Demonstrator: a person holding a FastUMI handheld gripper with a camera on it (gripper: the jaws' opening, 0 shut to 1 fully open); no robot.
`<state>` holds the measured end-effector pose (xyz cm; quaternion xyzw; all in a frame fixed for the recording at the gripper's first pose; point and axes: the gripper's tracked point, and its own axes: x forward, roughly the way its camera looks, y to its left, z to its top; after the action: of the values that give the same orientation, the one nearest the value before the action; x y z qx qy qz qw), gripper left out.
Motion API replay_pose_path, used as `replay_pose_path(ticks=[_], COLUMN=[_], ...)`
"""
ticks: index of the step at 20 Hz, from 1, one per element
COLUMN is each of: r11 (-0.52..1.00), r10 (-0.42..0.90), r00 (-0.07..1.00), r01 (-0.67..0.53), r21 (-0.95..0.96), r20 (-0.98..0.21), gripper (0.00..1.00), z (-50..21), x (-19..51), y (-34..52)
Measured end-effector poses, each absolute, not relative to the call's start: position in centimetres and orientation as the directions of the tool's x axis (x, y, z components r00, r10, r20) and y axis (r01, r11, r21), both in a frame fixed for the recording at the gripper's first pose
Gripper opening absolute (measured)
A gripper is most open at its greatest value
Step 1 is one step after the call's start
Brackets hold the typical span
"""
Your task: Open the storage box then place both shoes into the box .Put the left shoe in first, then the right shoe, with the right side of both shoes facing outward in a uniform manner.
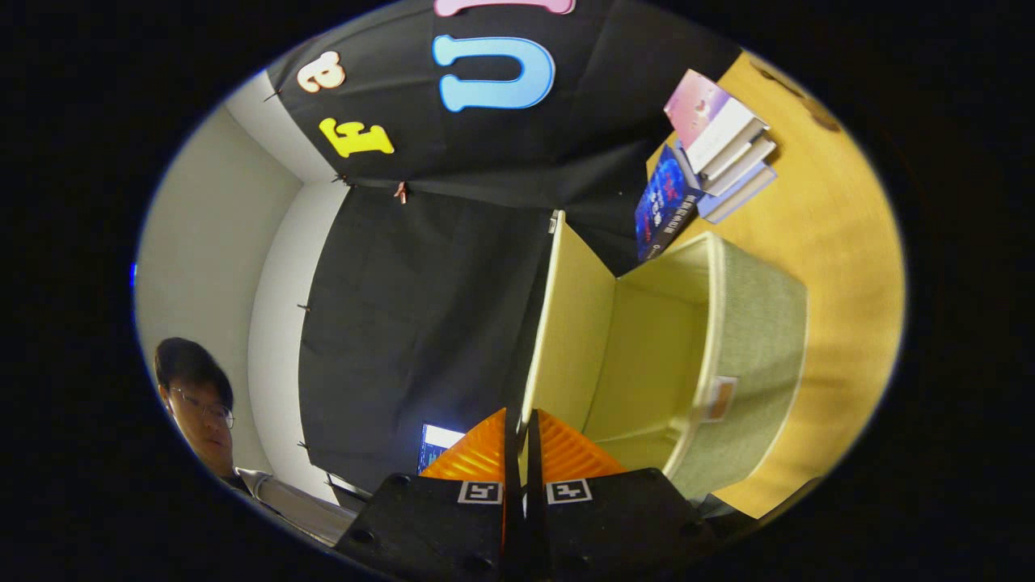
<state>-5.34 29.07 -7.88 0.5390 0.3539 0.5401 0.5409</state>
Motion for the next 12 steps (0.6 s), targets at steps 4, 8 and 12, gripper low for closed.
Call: replay_pose_path(ticks=[4,8,12], r11=[-0.155,-0.135,-0.135], r10=[0.967,0.975,0.978], r00=[0.151,0.124,0.108], r01=[-0.297,-0.337,-0.322], r21=[0.942,0.932,0.937], r20=[0.206,0.186,0.178], gripper=[0.05,0.05,0.07], z=[-3.1,-1.2,-0.2], x=[-5.5,-6.0,-6.2], y=[32.8,37.5,40.9])
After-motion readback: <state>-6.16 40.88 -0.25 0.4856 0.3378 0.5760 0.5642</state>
